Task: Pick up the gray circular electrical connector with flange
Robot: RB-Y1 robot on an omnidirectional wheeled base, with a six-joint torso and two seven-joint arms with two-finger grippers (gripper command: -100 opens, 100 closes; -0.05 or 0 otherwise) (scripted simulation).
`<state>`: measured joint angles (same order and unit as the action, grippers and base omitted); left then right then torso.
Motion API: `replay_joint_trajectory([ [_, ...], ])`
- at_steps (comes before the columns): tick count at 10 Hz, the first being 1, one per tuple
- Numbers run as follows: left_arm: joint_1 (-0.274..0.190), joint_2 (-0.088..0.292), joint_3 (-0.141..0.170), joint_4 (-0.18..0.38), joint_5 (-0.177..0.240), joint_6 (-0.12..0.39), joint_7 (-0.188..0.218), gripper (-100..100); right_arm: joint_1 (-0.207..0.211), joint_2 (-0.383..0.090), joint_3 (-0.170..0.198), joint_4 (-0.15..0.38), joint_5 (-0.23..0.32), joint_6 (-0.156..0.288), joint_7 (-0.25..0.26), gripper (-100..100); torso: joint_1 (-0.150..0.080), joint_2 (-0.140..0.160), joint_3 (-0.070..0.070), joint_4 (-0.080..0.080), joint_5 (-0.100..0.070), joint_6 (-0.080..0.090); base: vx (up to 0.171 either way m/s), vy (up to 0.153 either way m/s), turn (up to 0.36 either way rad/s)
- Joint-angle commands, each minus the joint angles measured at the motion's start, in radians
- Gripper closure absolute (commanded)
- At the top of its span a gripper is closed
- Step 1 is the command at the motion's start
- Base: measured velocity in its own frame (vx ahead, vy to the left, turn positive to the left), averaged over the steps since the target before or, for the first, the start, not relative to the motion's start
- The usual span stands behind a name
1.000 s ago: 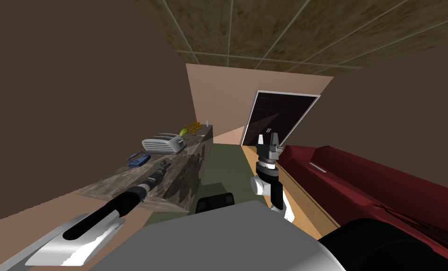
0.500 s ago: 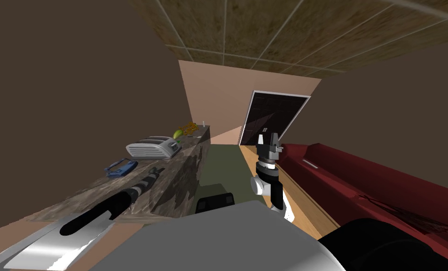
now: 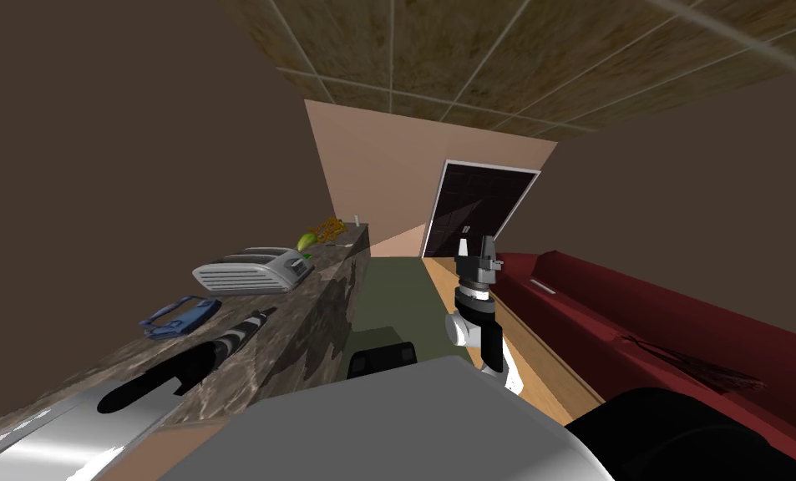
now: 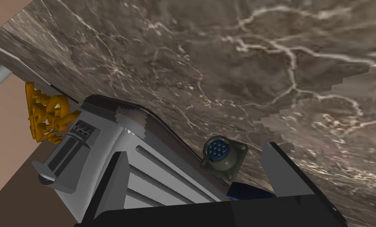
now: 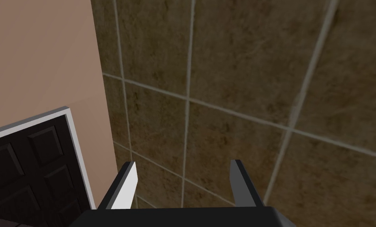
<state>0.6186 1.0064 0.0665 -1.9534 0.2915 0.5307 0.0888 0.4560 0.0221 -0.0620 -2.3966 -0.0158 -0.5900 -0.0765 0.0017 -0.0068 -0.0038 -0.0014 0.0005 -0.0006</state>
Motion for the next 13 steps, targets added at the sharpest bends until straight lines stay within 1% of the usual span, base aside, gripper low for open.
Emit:
replay_joint_trajectory([
  [1, -0.006, 0.000, -0.006, 0.011, -0.012, 0.030, 0.000, -100, 0.000, 0.000, 0.000, 0.000, 0.000, 0.000, 0.000, 0, 0.000, 0.000, 0.000, 0.000, 0.000, 0.000, 0.068, 0.009, -0.048],
  [3, -0.003, 0.036, -0.003, 0.042, -0.015, 0.081, 0.005, -100, 0.000, 0.000, 0.000, 0.000, 0.000, 0.000, 0.000, 0, 0.000, 0.001, 0.001, 0.000, 0.000, 0.000, 0.066, 0.019, -0.084],
  [6, 0.004, 0.080, 0.001, 0.086, -0.019, 0.145, 0.011, -100, 0.000, 0.000, 0.000, 0.000, 0.000, 0.000, 0.000, 0, 0.001, 0.000, 0.000, 0.000, 0.000, 0.000, 0.079, 0.044, -0.071],
  [7, 0.002, 0.070, -0.001, 0.077, -0.018, 0.129, 0.009, -100, 0.000, 0.000, 0.000, 0.000, 0.000, 0.000, 0.000, 0, 0.004, 0.000, 0.000, 0.000, 0.001, 0.000, 0.040, 0.043, -0.019],
  [8, 0.002, 0.072, 0.000, 0.080, -0.018, 0.132, 0.009, 0, 0.000, 0.000, 0.000, 0.000, 0.000, 0.000, 0.000, 0, 0.002, 0.002, 0.001, 0.000, 0.001, -0.001, 0.007, 0.007, 0.001],
  [9, -0.011, 0.053, -0.008, 0.112, -0.028, 0.114, 0.001, -100, 0.000, 0.000, 0.000, 0.000, 0.000, 0.000, 0.000, 0, 0.000, 0.004, 0.002, 0.001, 0.000, -0.001, 0.018, 0.012, -0.064],
  [11, -0.024, 0.034, -0.015, 0.144, -0.038, 0.097, -0.007, -100, 0.000, 0.000, 0.000, 0.000, 0.000, 0.000, 0.000, 0, 0.000, 0.004, 0.002, 0.001, 0.000, 0.000, 0.024, 0.022, -0.051],
  [12, -0.018, 0.040, -0.011, 0.129, -0.036, 0.107, -0.003, -100, 0.000, 0.000, 0.000, 0.000, 0.000, 0.000, 0.000, 0, 0.001, 0.004, 0.002, 0.001, 0.001, 0.000, 0.010, 0.009, -0.009],
  [13, -0.018, 0.039, -0.012, 0.130, -0.036, 0.104, -0.004, 100, 0.000, 0.000, 0.000, 0.000, 0.000, 0.000, 0.000, 0, 0.001, 0.004, 0.002, 0.001, 0.001, 0.000, -0.001, 0.003, 0.018],
])
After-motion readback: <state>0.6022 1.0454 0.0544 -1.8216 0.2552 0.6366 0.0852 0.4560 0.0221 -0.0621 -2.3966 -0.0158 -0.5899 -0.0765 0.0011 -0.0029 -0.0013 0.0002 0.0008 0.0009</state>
